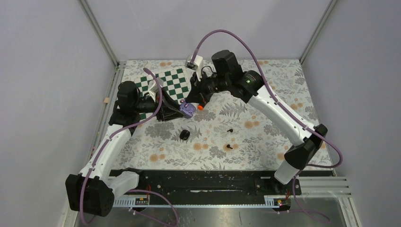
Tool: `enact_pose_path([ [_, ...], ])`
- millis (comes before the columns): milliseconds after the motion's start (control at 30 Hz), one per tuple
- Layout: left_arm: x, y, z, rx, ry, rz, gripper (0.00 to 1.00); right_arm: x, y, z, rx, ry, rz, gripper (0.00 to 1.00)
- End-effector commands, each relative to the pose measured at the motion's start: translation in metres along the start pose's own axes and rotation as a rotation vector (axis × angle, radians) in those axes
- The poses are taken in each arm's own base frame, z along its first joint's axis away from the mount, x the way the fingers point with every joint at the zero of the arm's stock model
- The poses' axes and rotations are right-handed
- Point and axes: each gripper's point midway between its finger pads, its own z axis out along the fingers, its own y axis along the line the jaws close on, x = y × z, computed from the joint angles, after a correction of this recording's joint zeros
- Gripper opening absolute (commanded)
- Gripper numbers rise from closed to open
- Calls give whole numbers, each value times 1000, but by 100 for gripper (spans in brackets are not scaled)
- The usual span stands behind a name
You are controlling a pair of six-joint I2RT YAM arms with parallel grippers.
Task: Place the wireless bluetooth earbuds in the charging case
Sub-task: Place the earbud in the charging case.
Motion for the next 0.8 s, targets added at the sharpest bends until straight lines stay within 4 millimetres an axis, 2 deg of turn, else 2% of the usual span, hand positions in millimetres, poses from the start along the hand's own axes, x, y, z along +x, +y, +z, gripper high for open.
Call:
enact_pose_path([
  [0,-32,-15,1,62,-35,114,0,-13,21,-16,-28,-89,-85,0],
  [200,-32,-14,1,65,-35,100,0,-15,26,-22,-33,-131,-109,0],
  [467,-36,-15,1,73,-39,92,0,-15,31,-17,-79,-150,-117,0],
  [767,-36,-16,2,77,-40,87,0,-14,27,-13,-73,-150,-118,0],
])
